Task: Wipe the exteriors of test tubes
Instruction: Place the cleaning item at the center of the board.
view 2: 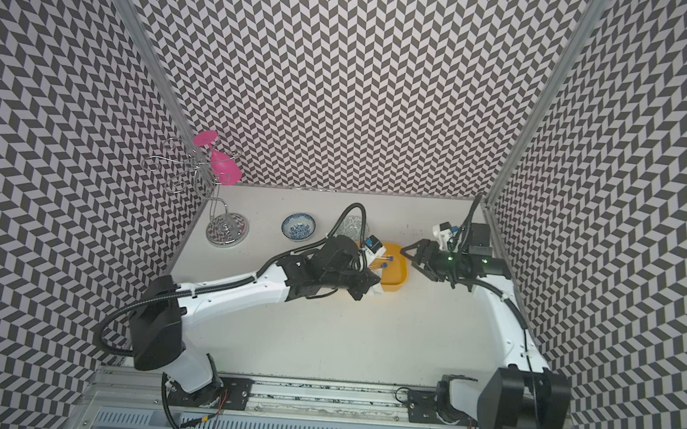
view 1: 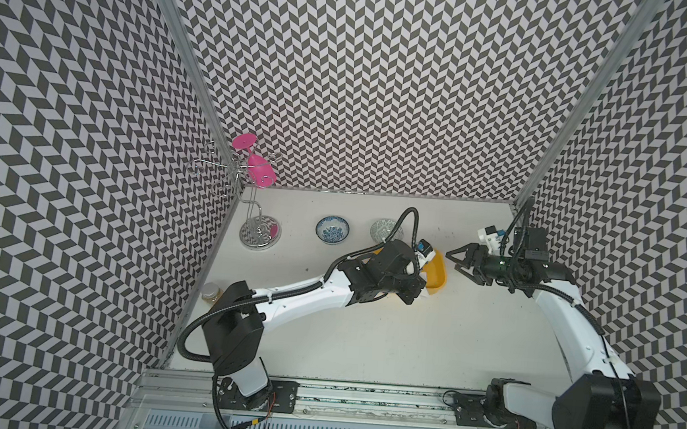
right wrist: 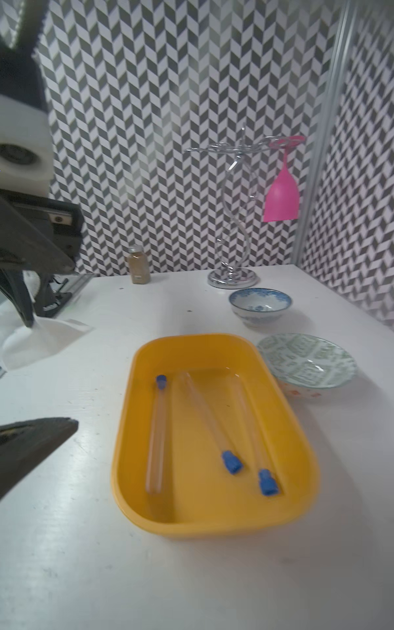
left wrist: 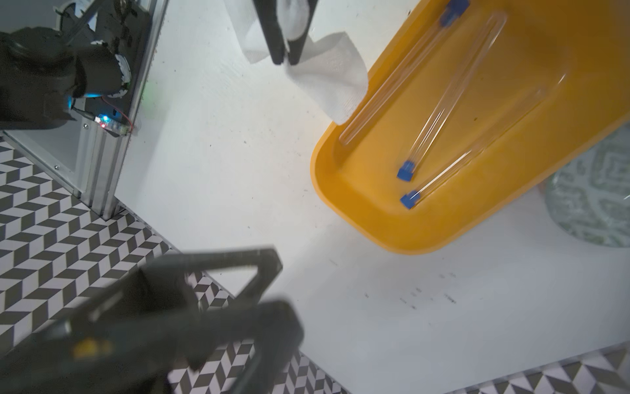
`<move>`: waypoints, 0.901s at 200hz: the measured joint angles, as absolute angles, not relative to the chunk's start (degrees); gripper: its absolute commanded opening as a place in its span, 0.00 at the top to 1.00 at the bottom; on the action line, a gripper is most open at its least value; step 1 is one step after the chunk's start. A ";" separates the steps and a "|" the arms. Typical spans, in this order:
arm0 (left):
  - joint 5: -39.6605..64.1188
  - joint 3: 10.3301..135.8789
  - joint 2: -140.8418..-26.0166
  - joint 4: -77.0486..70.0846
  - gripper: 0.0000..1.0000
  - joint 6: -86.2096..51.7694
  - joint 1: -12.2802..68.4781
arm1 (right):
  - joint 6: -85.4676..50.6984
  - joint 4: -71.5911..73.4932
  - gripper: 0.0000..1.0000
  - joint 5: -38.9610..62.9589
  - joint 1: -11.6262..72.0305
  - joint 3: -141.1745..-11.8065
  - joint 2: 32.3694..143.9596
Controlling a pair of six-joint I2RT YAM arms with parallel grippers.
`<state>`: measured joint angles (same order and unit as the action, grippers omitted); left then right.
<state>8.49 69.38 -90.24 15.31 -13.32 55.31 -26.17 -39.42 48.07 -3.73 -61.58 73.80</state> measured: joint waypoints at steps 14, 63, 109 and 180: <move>7.70 64.84 -85.54 15.55 1.00 -14.37 54.54 | -25.17 -38.76 0.34 47.70 -4.36 -63.61 76.62; 6.26 48.34 -73.71 14.46 0.86 -18.37 53.58 | -24.88 -36.53 0.34 48.03 -4.29 -61.34 78.87; 3.49 40.64 -70.37 14.59 0.00 -20.93 53.19 | -24.88 -35.38 0.34 48.03 -4.08 -59.51 78.91; -3.51 41.50 -64.95 15.97 0.00 -22.68 48.62 | -24.64 -32.53 0.32 46.11 -2.68 -57.76 78.96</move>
<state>-3.51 41.50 -64.95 15.97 -22.68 48.62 -24.64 -32.53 46.11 -2.68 -57.76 78.96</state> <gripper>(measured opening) 0.991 0.673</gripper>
